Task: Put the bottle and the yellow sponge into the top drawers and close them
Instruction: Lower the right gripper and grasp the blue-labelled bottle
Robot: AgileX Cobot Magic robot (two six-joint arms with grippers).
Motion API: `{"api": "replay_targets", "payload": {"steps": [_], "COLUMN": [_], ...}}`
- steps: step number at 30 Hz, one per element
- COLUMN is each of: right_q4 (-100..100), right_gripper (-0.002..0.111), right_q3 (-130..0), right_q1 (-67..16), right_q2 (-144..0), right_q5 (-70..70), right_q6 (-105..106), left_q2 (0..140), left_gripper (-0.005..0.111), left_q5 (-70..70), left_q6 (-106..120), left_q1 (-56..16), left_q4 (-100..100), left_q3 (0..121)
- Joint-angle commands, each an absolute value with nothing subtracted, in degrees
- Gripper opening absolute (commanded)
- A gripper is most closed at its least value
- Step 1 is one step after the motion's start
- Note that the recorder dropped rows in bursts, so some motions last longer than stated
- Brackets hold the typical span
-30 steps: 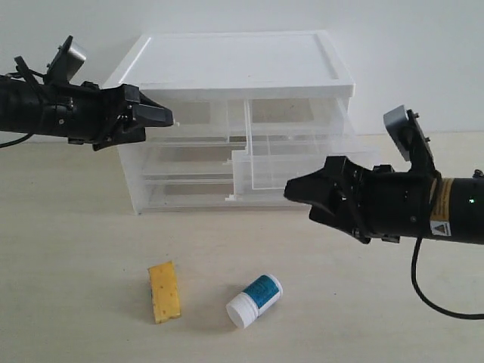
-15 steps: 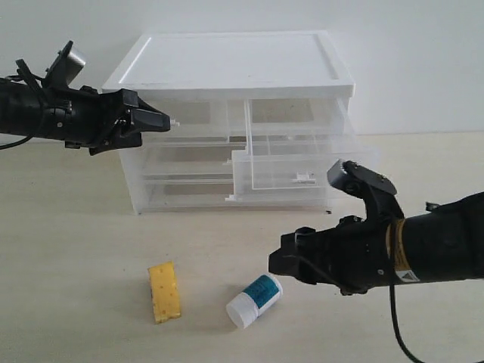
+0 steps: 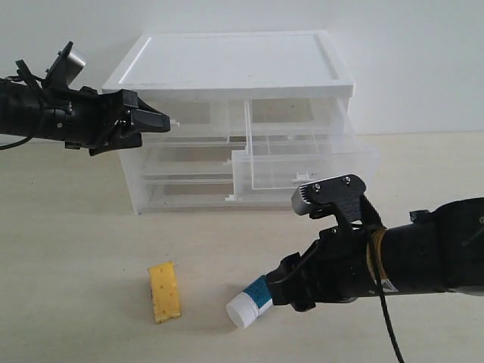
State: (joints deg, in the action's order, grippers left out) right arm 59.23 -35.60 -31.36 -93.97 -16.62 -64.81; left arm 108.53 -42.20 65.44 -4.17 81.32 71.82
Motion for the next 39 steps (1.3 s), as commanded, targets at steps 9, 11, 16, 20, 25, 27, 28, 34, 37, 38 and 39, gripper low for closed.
{"api": "replay_targets", "payload": {"steps": [9, 11, 16, 20, 25, 27, 28, 34, 37, 38, 39], "right_q4": [40.99, 40.74, 40.44, 38.84, 38.73, 37.28, 36.74, 36.48, 36.94, 36.94, 36.94], "right_gripper": [0.058, 0.058, 0.058, 0.058, 0.058, 0.058, 0.058, 0.058, 0.058, 0.058, 0.058], "right_q3": [-38.69, -39.36, -39.54, -40.13, -40.13, -40.24, -40.23, -41.81, -41.81, -41.81, -41.94], "right_q1": [-31.93, -31.93, -31.93, -31.93, -32.19, -33.3, -33.83, -35.87, -35.98, -35.98, -35.98], "right_q2": [-104.49, -105.26, -105.76, -105.91, -105.91, -105.91, -105.91, -105.91, -105.91, -105.91, -105.91], "right_q5": [-22.98, -22.38, -25.89, -23.24, -21.52, -21.51, -21.39, -11.35, -5.75, -2.89, 0.0], "right_q6": [-64.01, -66.31, -70.56, -70.55, -69.92, -68.12, -67.08, -62.53, -60.2, -57.96, -55.8], "left_q2": [108.37, 108.37, 108.37, 108.37, 108.37, 108.37, 108.37, 108.37, 108.37, 108.37, 108.37], "left_gripper": [0.069, 0.069, 0.069, 0.069, 0.069, 0.069, 0.069, 0.069, 0.069, 0.069, 0.069], "left_q5": [-43.48, -43.48, -42.89, -42.4, -41.47, -41.35, -41.35, -42.88, -43.51, -44.01, -44.12], "left_q6": [65.07, 65.07, 65.7, 65.95, 66.08, 66.39, 66.39, 66.39, 66.39, 66.39, 66.39], "left_q1": [-4.11, -4.11, -4.11, -4.11, -4.11, -4.11, -4.11, -4.11, -4.11, -4.11, -4.11], "left_q4": [81.15, 81.15, 81.15, 81.15, 81.15, 81.15, 81.15, 81.15, 81.15, 81.15, 81.15], "left_q3": [71.64, 71.64, 71.64, 71.64, 71.64, 71.64, 71.64, 71.64, 71.64, 71.64, 71.64]}}
